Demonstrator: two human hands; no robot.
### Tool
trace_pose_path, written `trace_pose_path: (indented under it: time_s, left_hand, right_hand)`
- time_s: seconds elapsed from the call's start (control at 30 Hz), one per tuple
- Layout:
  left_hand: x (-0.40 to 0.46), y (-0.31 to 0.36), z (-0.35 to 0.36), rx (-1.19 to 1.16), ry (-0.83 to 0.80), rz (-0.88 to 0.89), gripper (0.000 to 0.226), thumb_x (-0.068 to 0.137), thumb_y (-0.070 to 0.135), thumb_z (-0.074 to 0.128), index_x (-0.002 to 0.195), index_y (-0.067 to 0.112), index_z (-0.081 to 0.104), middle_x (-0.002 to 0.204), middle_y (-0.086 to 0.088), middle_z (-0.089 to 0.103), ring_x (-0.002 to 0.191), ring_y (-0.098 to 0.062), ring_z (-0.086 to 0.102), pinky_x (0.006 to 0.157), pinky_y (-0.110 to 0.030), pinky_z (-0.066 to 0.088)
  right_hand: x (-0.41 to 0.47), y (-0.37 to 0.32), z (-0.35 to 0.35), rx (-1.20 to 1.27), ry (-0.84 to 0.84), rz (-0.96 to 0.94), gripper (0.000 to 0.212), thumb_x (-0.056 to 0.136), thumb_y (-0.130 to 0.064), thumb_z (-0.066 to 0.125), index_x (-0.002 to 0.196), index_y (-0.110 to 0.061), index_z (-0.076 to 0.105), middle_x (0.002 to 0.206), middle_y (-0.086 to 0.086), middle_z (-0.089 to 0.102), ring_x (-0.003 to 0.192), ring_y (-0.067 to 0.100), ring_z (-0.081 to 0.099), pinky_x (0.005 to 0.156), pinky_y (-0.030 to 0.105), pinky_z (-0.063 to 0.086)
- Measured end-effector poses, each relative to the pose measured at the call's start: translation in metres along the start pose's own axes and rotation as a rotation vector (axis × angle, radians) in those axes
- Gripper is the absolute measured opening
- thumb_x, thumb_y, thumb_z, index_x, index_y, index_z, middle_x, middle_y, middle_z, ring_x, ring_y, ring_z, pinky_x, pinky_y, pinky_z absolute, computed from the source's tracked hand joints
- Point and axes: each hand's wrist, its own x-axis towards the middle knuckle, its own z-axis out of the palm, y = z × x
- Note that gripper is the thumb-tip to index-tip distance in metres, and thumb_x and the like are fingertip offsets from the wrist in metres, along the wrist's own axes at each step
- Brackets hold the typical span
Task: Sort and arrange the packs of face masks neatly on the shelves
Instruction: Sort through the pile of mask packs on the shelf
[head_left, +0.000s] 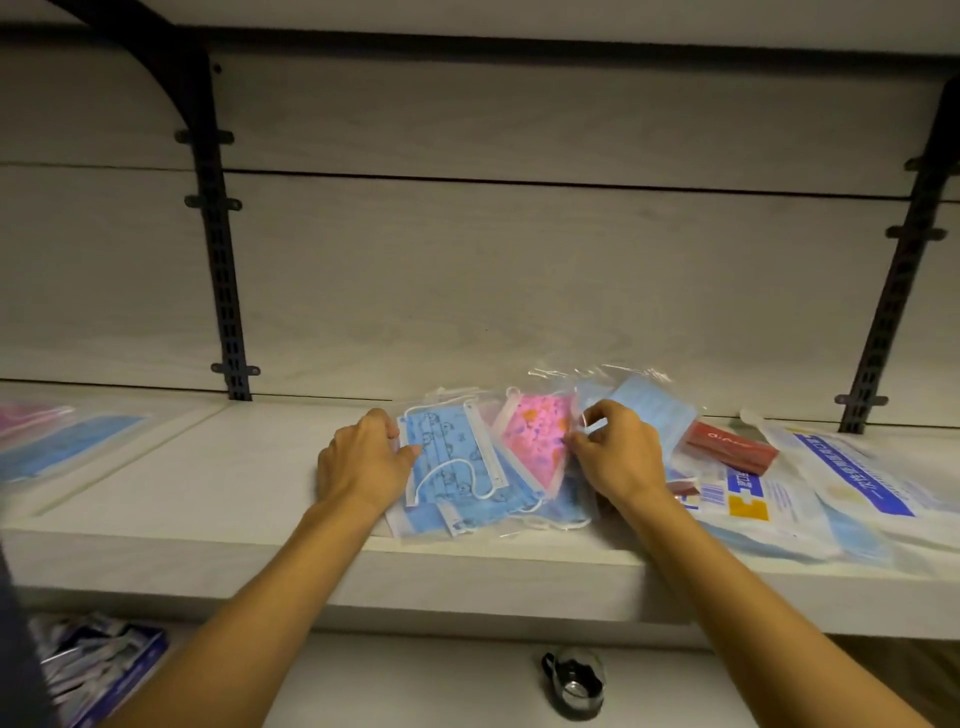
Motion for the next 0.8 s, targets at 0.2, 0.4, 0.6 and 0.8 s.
trace_pose_path:
  time_s: [0.2, 0.4, 0.6, 0.8]
  left_hand:
    - [0.002, -0.003, -0.002, -0.059, 0.035, -0.074, 0.050, 0.086, 0.039, 0.068, 0.121, 0.008, 0.050, 0.119, -0.013, 0.059, 0.107, -0.034, 0.057, 0.075, -0.033, 0.042]
    - [0.008, -0.009, 0.003, -0.095, 0.012, -0.076, 0.030, 0.086, 0.044, 0.064, 0.086, 0.014, 0.061, 0.094, -0.005, 0.064, 0.087, -0.031, 0.061, 0.069, -0.032, 0.046]
    - [0.005, -0.009, 0.003, -0.128, 0.145, 0.036, 0.019, 0.093, 0.038, 0.055, 0.089, 0.019, 0.054, 0.089, -0.007, 0.066, 0.083, -0.033, 0.060, 0.064, -0.033, 0.045]
    - [0.005, -0.007, 0.003, -0.194, 0.143, 0.045, 0.019, 0.096, 0.036, 0.051, 0.095, 0.018, 0.051, 0.093, -0.008, 0.065, 0.082, -0.028, 0.059, 0.062, -0.031, 0.041]
  right_hand:
    - [-0.004, -0.002, -0.008, 0.184, 0.187, -0.048, 0.024, 0.101, -0.025, 0.043, 0.124, -0.020, 0.049, 0.059, 0.002, 0.054, 0.055, 0.017, 0.051, 0.056, 0.031, 0.039]
    - [-0.009, -0.009, -0.013, 0.259, 0.042, 0.099, 0.049, 0.090, -0.031, 0.064, 0.131, -0.018, 0.042, 0.070, 0.003, 0.061, 0.056, 0.019, 0.058, 0.057, 0.033, 0.049]
    - [-0.005, -0.006, -0.013, 0.299, -0.041, 0.194, 0.061, 0.084, -0.019, 0.070, 0.136, -0.015, 0.038, 0.085, 0.006, 0.063, 0.055, 0.014, 0.051, 0.046, 0.026, 0.037]
    - [-0.002, -0.006, -0.013, 0.307, 0.033, 0.207, 0.033, 0.083, -0.016, 0.070, 0.114, -0.011, 0.060, 0.095, 0.006, 0.067, 0.085, 0.027, 0.067, 0.072, 0.042, 0.057]
